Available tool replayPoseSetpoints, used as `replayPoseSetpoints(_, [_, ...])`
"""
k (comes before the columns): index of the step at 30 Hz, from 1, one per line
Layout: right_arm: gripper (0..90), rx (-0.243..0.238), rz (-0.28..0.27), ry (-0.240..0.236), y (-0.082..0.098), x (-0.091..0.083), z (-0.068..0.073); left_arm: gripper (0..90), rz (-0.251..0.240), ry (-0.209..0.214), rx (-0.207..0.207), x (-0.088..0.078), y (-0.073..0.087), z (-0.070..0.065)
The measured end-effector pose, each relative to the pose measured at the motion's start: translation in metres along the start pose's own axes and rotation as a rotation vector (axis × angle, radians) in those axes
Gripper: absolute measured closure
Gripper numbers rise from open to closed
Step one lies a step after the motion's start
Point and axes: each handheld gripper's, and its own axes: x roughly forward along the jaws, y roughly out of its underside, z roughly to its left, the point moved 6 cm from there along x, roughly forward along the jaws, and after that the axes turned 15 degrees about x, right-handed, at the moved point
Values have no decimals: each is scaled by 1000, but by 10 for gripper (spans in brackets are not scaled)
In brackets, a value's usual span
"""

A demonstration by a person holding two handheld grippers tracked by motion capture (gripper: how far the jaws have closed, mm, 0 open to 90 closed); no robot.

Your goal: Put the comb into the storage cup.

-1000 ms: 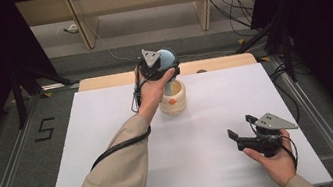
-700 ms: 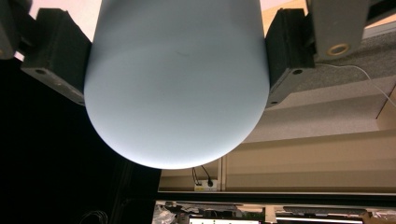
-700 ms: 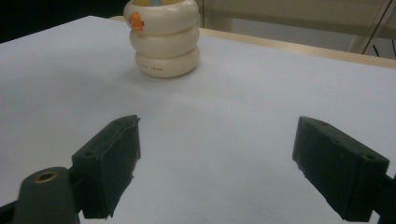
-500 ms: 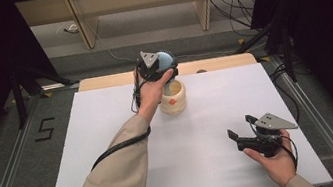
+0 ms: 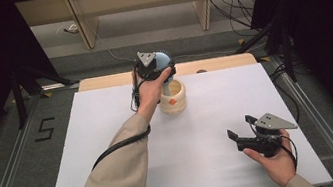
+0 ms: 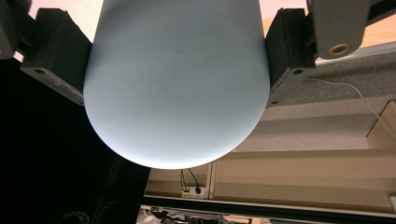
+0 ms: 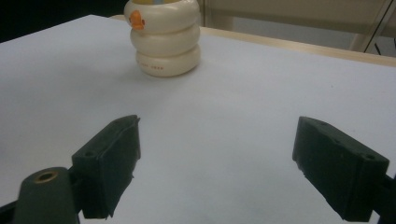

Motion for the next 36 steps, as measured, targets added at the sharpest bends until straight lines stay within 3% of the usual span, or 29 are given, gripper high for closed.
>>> replayPoseSetpoints(7, [160,0,1,-2,0,0,0,190,27,-40,-67,2,1,11])
replayPoseSetpoints(36, [161,4,4,-15,1,1,2,132,60,-35,-48,4,3,13])
